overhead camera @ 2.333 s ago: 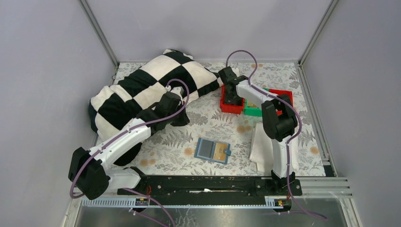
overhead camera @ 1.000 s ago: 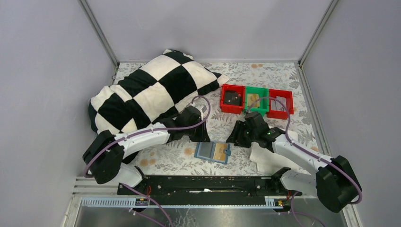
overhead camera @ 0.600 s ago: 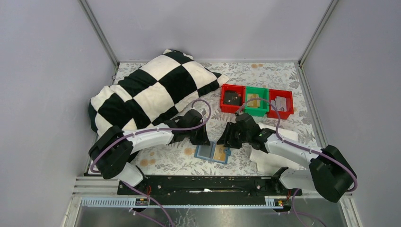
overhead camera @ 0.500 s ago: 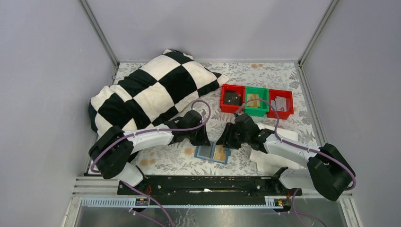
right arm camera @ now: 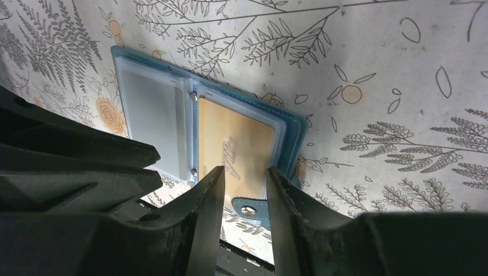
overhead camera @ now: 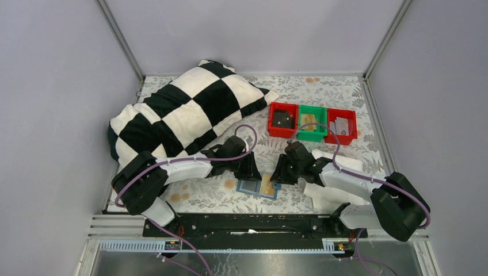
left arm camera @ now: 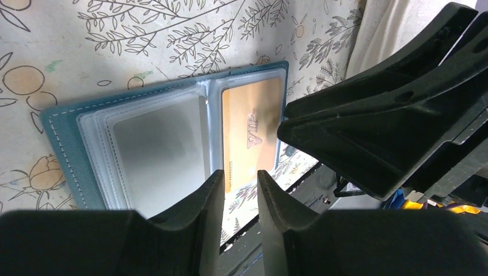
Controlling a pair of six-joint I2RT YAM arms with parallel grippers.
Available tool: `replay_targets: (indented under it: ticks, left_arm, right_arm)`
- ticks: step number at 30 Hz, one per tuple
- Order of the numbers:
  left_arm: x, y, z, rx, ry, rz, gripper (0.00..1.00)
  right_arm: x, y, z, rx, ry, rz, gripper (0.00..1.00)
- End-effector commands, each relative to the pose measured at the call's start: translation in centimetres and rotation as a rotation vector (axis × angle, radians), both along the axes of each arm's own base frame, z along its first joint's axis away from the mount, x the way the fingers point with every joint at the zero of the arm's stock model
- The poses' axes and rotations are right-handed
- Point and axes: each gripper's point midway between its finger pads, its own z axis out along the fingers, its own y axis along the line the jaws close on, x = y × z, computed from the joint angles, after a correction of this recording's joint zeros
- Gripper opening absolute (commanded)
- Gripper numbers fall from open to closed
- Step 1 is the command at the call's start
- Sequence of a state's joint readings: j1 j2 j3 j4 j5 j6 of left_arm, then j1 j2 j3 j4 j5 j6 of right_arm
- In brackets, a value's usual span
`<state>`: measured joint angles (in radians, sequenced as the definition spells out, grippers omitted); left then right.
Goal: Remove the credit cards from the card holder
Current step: Remove the credit card from the card holder.
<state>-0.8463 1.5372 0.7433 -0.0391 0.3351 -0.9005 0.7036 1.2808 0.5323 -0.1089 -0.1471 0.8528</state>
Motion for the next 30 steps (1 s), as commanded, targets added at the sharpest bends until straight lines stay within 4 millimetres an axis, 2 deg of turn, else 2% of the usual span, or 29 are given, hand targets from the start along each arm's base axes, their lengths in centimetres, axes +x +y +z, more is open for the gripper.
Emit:
replay_targets:
  ticks: [1,5,8,11,15,20,25,30]
  left_arm:
    - [0.1,-0.9,0.5,-0.049,-0.012,-0.009,0.31]
    - [0.3,-0.7,0.6,-0.042,-0.019,0.001,0.31]
    - [0.5,-0.6,0.4,-0.028,-0.019,0.004,0.3]
    - [0.3,-0.2,0.0,-0.022,0.0,0.009,0.29]
    - [0.5,0.2,-0.4,-0.017,0.01,0.023,0.29]
    - [0.6,0.3,-0.4,-0.018,0.012,0.022,0.29]
    - [0.3,0.6,-0.7,-0.003,0.023,0.015,0.29]
    - [0.2,0.0,-0.2,-0.025,0.021,-0.008,0.28]
  right_arm:
    - [0.2,-0.2,1.2,-0.002,-0.045,0.005,0.4]
    - [1.0,1.0,4.3,0.086,-0.12,0.019,0.41]
    - [0.9,2.7,5.5,0.166,-0.113,0.05,0.41]
    - [0.4,4.1,5.3,0.184,-0.09,0.096,0.41]
    - [-0.1,5.0,3.8,0.159,-0.048,0.125,0.4]
    - [-0.5,3.1,1.1,0.03,0.0,0.098,0.4]
    - [-0.8,0.4,0.3,-0.074,-0.014,0.048,0.4]
    - [-1.2,-0.5,-0.1,-0.095,-0.01,0.03,0.39]
